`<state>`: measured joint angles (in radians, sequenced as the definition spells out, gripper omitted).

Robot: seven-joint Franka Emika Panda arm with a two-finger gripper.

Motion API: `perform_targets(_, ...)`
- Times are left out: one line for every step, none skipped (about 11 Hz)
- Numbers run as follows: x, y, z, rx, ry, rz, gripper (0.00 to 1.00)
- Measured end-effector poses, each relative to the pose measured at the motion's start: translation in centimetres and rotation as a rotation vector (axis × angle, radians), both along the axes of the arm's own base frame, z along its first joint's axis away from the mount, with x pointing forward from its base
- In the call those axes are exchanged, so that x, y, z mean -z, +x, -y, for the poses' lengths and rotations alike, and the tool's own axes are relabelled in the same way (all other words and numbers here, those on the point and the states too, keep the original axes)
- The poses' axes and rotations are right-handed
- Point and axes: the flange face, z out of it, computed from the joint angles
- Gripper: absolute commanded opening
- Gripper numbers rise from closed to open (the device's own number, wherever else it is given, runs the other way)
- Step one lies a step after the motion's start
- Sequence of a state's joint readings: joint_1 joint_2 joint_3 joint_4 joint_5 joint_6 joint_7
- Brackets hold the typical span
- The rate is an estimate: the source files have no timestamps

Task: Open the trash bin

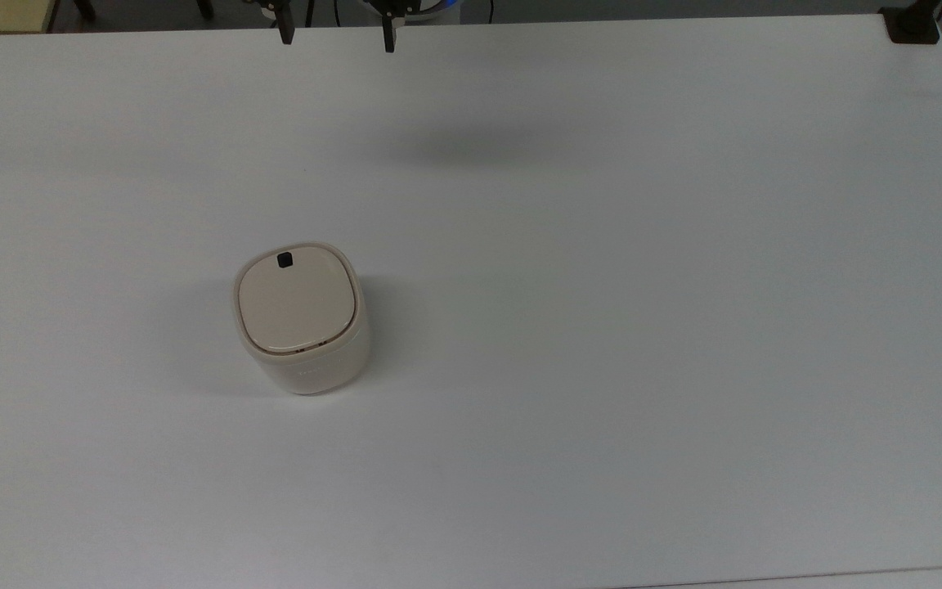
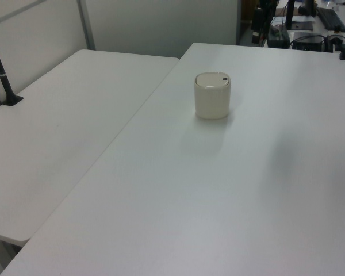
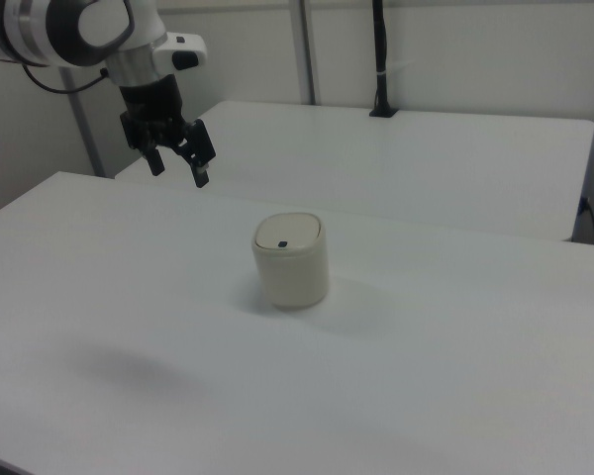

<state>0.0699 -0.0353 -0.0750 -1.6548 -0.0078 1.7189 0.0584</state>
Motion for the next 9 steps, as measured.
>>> perform_targets(0.0,0.0,0.0,-0.003,0.0,0.0,1.0)
perform_targets(0.1,0.0,0.1,-0.007,-0.001,-0.001,1.0)
perform_targets(0.2,0.1,0.2,-0.007,-0.001,-0.004,0.96)
perform_targets(0.4,0.4,0.5,-0.01,-0.005,0.004,0.86)
perform_targets(0.5,1.1,1.1,-0.011,-0.008,0.036,0.68)
perform_targets(1.1,2.2,1.7,-0.007,-0.015,0.079,0.49)
perform_targets(2.1,3.7,2.4,0.003,-0.026,0.129,0.26)
perform_targets(3.4,5.3,3.2,0.014,-0.033,0.17,0.11)
perform_targets(4.7,6.5,4.0,0.049,-0.033,0.196,0.0)
